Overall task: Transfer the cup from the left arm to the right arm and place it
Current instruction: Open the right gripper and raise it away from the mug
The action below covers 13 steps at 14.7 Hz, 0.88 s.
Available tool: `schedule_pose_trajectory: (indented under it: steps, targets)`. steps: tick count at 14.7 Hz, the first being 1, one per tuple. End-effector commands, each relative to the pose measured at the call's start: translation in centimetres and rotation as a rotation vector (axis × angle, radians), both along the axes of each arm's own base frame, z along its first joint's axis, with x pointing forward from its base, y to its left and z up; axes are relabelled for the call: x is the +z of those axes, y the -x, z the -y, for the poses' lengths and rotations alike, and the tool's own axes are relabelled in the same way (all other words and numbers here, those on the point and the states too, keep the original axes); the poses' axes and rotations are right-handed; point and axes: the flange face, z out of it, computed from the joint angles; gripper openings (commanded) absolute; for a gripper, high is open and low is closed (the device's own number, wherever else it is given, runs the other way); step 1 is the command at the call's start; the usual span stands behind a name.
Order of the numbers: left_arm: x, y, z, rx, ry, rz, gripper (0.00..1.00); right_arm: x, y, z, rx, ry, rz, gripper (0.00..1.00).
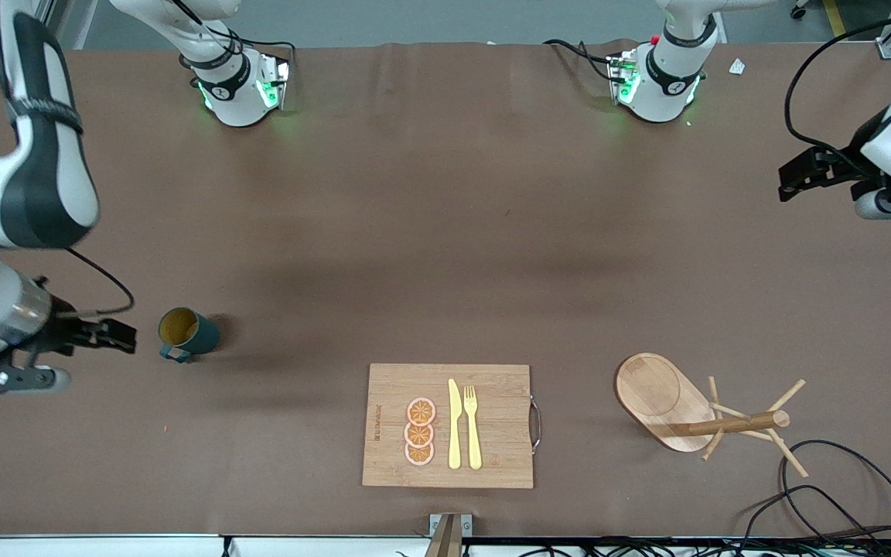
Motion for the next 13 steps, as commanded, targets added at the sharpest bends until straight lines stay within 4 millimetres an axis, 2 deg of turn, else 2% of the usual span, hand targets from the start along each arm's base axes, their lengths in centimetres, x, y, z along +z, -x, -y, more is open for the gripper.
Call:
schedule_pose_trajectory:
  steps: [1, 3, 6, 11, 13]
  targets:
    - [0.7, 1.0, 0.1, -0.011, 0.013, -0.005, 1.0, 4.5, 3.3, 0.2, 0.052, 0.012, -0.011, 1.0]
    - [0.9, 0.9, -0.1, -0.013, 0.005, 0.0, 1.0, 7.3, 5.1, 0.1, 0.048, 0.005, -0.008, 1.0]
    - [1.0, 0.9, -0.1, -0.017, 0.004, 0.0, 1.0, 10.3, 7.6, 1.0, 0.021, -0.046, 0.016, 1.0]
    - [1.4, 1.1, 0.0, -0.029, 0.001, -0.001, 1.0, 12.9, 9.3, 0.2, 0.015, -0.038, 0.037, 1.0]
    - [1.6, 1.0, 0.0, -0.041, 0.003, 0.003, 1.0, 13.1, 10.0, 1.0, -0.004, -0.034, 0.041, 1.0]
